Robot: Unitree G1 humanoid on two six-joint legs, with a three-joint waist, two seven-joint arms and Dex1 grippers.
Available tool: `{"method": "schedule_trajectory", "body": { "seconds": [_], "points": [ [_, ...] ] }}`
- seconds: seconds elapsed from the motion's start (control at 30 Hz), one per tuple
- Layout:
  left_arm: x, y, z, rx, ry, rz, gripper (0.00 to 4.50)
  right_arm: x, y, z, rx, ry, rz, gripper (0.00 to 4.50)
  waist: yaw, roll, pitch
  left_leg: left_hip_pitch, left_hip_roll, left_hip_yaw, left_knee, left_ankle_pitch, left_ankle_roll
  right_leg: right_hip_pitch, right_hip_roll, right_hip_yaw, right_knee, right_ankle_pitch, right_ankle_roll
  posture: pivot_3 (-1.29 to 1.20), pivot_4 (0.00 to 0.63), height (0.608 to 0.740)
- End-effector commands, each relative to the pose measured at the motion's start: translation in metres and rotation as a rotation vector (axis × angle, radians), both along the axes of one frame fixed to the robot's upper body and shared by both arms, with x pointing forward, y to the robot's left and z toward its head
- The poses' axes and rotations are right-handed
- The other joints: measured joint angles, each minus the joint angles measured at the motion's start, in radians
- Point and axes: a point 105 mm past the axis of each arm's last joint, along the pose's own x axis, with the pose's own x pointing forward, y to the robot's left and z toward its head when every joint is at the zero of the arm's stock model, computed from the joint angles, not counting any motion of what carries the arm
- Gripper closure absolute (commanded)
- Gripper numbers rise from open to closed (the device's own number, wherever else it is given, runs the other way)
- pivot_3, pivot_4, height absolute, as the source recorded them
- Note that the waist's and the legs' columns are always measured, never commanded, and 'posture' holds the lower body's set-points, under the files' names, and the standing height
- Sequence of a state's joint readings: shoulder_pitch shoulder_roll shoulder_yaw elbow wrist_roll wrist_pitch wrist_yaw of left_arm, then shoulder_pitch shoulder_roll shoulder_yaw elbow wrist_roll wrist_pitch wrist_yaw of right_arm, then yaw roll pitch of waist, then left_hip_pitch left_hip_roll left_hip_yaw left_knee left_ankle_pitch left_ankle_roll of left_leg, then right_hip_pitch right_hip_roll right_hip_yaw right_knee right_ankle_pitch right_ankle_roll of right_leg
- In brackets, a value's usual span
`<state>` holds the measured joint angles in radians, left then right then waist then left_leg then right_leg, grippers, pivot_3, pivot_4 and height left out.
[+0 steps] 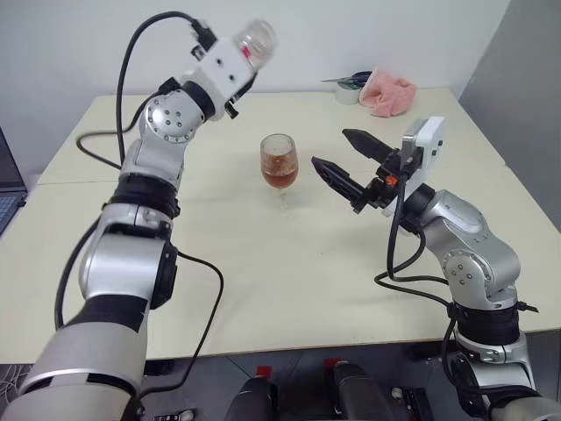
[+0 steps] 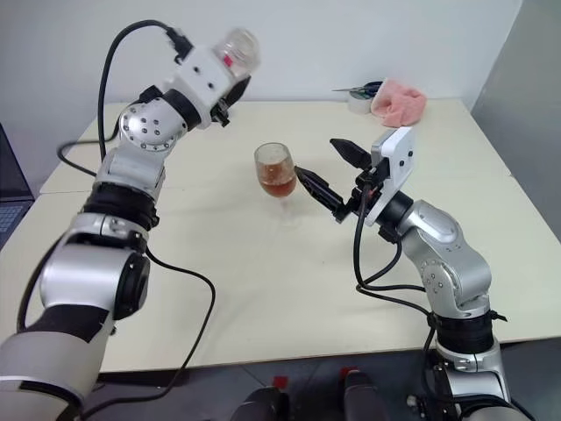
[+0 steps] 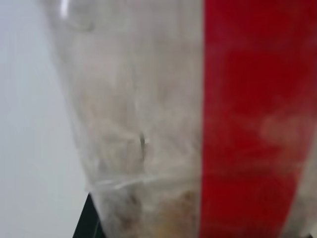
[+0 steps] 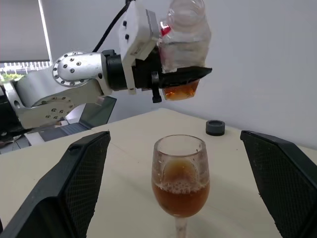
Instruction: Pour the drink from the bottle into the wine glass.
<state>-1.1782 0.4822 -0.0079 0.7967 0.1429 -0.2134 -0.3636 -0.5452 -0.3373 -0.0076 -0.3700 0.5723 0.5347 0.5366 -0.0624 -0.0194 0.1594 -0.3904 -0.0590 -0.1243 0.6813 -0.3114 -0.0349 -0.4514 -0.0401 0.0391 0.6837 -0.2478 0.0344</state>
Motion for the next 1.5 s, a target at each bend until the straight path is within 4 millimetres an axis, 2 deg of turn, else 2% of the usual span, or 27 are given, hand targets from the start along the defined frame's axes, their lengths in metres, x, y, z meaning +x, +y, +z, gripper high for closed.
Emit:
{"method": "schedule_trajectory", "body": {
  "seconds": [0.03, 0.13, 0.2, 0.33, 0.4, 0.5, 0.7, 0.97, 1.23, 1.5],
  "points": [
    [-0.012, 0.05, 0.002, -0.373, -0.004, 0.125, 2.91, -0.018, 0.004, -0.007, -0.063, -0.039, 0.074, 0.0, -0.004, 0.0, -0.001, 0.0, 0.0, 0.0, 0.0, 0.0, 0.0, 0.0, 0.0, 0.0, 0.0, 0.0, 0.0, 0.0, 0.15, 0.74],
    [-0.02, 0.084, -0.034, -0.589, 0.076, 0.232, 2.91, -0.029, 0.004, -0.022, -0.126, -0.029, 0.133, 0.0, -0.005, 0.0, -0.001, 0.0, 0.0, 0.001, 0.0, 0.0, 0.0, 0.0, 0.0, 0.001, 0.001, 0.0, 0.0, 0.0, 0.15, 0.74],
    [-0.026, 0.097, -0.061, -0.65, 0.135, 0.283, 2.91, -0.035, 0.002, -0.031, -0.137, -0.006, 0.163, 0.0, -0.004, -0.001, -0.002, 0.001, 0.0, 0.0, 0.001, 0.0, 0.0, 0.0, 0.0, 0.001, 0.002, 0.0, 0.0, 0.0, 0.15, 0.74],
    [-0.036, 0.107, -0.105, -0.68, 0.235, 0.324, 2.91, -0.043, -0.003, -0.05, -0.142, 0.035, 0.196, 0.0, 0.008, -0.003, -0.003, 0.001, 0.0, 0.0, 0.003, 0.0, 0.0, 0.001, 0.0, 0.0, 0.003, 0.0, 0.0, 0.0, 0.15, 0.74],
    [-0.043, 0.115, -0.135, -0.728, 0.299, 0.352, 2.91, -0.045, -0.004, -0.059, -0.146, 0.054, 0.2, 0.0, 0.015, -0.004, -0.003, 0.001, 0.0, 0.0, 0.005, 0.0, 0.0, 0.002, 0.0, 0.0, 0.003, 0.0, 0.0, 0.0, 0.15, 0.74],
    [-0.051, 0.123, -0.159, -0.745, 0.345, 0.385, 2.91, -0.046, -0.007, -0.069, -0.177, 0.064, 0.188, 0.0, 0.025, -0.004, -0.003, 0.001, 0.0, -0.001, 0.009, 0.0, 0.0, 0.003, 0.0, -0.001, 0.004, 0.0, 0.0, 0.0, 0.15, 0.74],
    [-0.053, 0.115, -0.166, -0.672, 0.343, 0.345, 2.91, -0.037, -0.016, -0.073, -0.177, 0.082, 0.136, 0.0, 0.036, -0.004, -0.003, 0.007, 0.0, -0.002, 0.012, 0.0, 0.0, 0.011, 0.0, -0.001, 0.004, 0.001, 0.001, 0.0, 0.15, 0.74],
    [-0.047, 0.105, -0.163, -0.673, 0.309, 0.278, 2.91, -0.028, -0.017, -0.067, -0.158, 0.079, 0.095, 0.0, 0.036, -0.004, -0.003, 0.009, 0.0, -0.002, 0.011, 0.0, 0.0, 0.013, 0.0, -0.001, 0.003, 0.001, 0.001, 0.0, 0.15, 0.74],
    [-0.046, 0.109, -0.179, -0.691, 0.332, 0.298, 2.91, -0.027, -0.017, -0.069, -0.154, 0.082, 0.086, 0.0, 0.035, -0.004, -0.003, 0.009, 0.0, -0.002, 0.011, 0.0, 0.0, 0.013, 0.0, -0.002, 0.003, 0.001, 0.001, 0.0, 0.15, 0.74],
    [-0.053, 0.112, -0.192, -0.692, 0.36, 0.319, 0.26, -0.028, -0.018, -0.074, -0.175, 0.104, 0.098, 0.0, 0.035, -0.004, -0.003, 0.009, 0.0, -0.002, 0.011, 0.0, 0.0, 0.013, 0.0, -0.001, 0.003, 0.001, 0.001, 0.0, 0.15, 0.74]
  ]
}}
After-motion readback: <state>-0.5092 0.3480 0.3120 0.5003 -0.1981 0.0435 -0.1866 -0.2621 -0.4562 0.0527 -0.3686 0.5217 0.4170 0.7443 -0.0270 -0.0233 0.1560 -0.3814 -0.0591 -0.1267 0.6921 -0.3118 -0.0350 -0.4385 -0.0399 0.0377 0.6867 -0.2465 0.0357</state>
